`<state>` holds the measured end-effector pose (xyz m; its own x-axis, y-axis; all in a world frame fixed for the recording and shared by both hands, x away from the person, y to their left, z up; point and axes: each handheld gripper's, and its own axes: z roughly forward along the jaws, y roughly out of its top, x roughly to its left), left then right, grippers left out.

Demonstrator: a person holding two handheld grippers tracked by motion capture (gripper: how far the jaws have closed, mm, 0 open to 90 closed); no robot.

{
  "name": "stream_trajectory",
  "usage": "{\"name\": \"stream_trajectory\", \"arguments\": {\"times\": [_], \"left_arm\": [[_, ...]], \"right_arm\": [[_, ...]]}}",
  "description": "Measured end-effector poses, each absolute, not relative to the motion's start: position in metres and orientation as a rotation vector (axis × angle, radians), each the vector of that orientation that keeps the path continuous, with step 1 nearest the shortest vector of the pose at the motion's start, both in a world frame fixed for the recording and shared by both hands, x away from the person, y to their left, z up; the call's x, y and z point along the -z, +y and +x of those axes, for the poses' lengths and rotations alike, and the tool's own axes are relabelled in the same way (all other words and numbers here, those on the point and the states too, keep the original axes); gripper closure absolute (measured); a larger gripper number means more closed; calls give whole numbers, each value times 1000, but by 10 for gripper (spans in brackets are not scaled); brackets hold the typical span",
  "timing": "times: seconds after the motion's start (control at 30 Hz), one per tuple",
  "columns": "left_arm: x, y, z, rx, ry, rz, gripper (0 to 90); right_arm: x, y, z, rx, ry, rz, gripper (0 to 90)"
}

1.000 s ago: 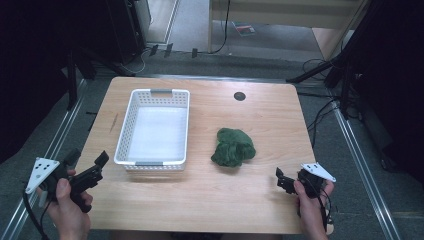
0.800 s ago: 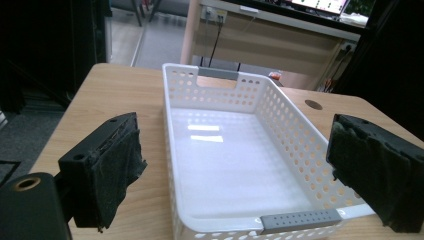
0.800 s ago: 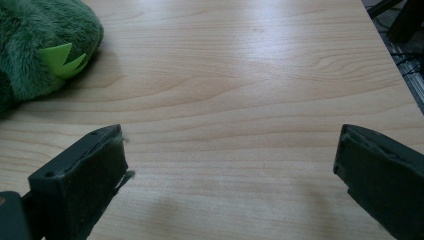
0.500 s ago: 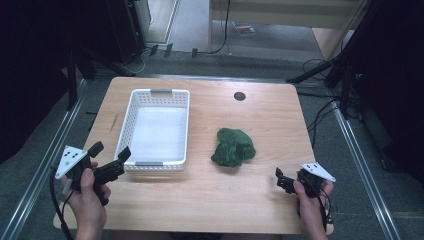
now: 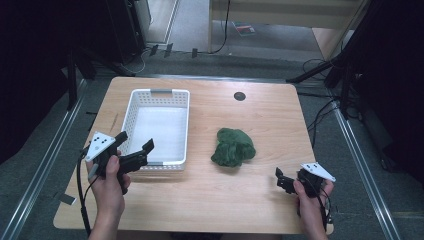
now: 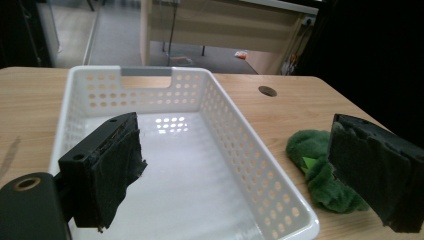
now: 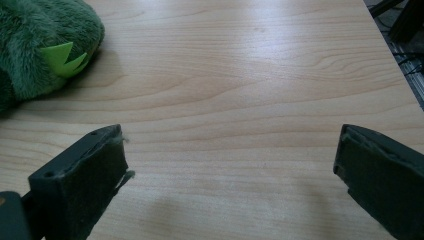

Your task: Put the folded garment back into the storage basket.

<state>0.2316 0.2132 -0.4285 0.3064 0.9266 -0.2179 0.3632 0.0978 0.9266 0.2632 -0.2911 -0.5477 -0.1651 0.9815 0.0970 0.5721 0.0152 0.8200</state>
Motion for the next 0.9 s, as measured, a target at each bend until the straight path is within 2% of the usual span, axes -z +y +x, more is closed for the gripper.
{"name": "stream_trajectory", "arguments": {"times": [0.6, 0.9], "left_arm": [[433, 152, 259, -574, 1207, 1567, 83], [438, 122, 270, -527, 1198, 1603, 43]], "right_arm": [[548, -291, 263, -1038, 1781, 1588, 8], [548, -291, 263, -1040, 1783, 1586, 8]]}}
